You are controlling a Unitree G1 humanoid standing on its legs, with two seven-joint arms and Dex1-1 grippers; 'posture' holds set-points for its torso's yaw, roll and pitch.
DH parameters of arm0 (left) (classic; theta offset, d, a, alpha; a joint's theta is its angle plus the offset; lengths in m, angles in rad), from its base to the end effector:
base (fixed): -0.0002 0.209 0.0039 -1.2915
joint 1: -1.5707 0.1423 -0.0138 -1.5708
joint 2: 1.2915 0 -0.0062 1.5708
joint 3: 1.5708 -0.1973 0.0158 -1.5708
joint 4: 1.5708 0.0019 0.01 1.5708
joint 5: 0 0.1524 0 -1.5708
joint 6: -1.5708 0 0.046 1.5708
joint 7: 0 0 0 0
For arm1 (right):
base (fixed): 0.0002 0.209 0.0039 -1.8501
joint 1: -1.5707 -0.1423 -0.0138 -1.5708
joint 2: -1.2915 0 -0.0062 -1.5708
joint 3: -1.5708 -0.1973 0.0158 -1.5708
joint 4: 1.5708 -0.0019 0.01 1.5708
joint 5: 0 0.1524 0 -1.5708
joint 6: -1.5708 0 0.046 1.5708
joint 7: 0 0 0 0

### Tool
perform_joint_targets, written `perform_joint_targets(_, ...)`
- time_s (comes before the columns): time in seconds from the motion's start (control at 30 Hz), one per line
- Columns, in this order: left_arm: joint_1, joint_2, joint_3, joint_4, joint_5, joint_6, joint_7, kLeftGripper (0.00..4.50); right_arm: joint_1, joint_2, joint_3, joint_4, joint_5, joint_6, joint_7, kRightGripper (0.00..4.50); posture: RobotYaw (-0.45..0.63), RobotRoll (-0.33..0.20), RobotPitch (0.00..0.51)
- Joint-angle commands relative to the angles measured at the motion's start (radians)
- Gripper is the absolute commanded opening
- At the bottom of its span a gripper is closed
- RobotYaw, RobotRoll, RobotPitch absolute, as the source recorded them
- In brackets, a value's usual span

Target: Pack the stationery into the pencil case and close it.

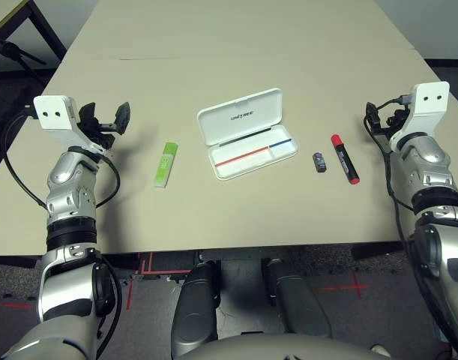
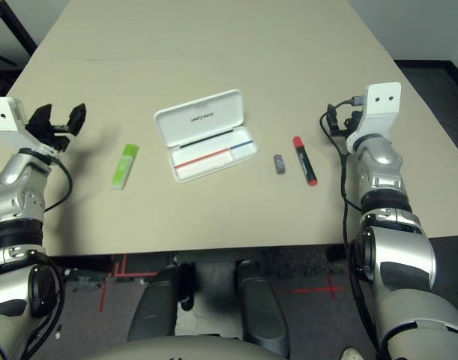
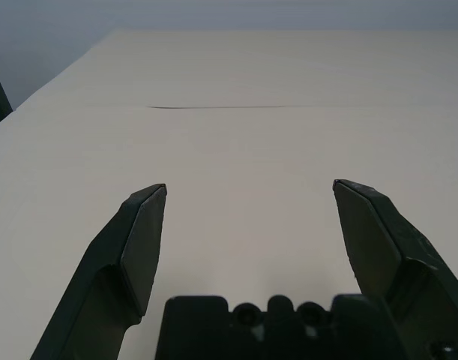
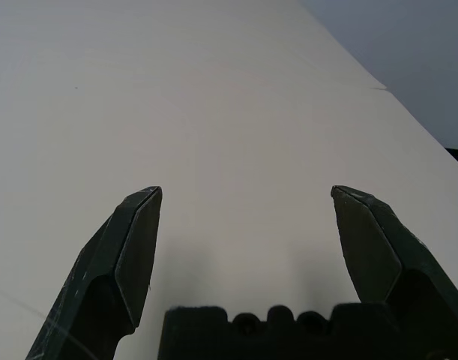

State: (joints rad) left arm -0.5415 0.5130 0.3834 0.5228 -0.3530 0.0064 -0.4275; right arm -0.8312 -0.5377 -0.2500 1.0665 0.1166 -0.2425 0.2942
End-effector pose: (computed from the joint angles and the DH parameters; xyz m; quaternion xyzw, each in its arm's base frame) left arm 0.2995 0.3212 0.1302 -0.0129 -0.1004 -0.0110 0.9948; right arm 0.3435 -0.3071 0.1263 -0.0838 -0.0439 -0.0387 0.9948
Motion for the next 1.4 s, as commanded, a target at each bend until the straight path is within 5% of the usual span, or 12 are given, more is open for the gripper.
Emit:
perform_joint_targets(0.03,0.006,0.005,0.009,-0.005,-0.002,0.007,0.008,4.47,-0.011,0.001,0.002,0.023,-0.006,-0.017,0.0,4.5,-0.03,0.0,0.206)
perform_joint_targets(0.43,0.0,-0.002,0.006,0.032,-0.002,-0.008,-0.008,4.47,0.031,-0.034,-0.003,-0.03,0.004,0.0,0.042,4.5,-0.07,0.0,0.21)
perform_joint_targets(1.13,0.097,0.034,0.023,-0.14,-0.047,0.071,-0.064,4.47,0.171,-0.247,0.137,-0.369,0.086,0.241,0.879,4.5,0.02,0.0,0.183)
perform_joint_targets(1.4,0.231,0.085,-0.013,-0.393,-0.109,0.214,-0.176,4.47,0.131,-0.224,0.174,-0.345,0.07,0.24,0.933,4.5,0.07,0.0,0.178)
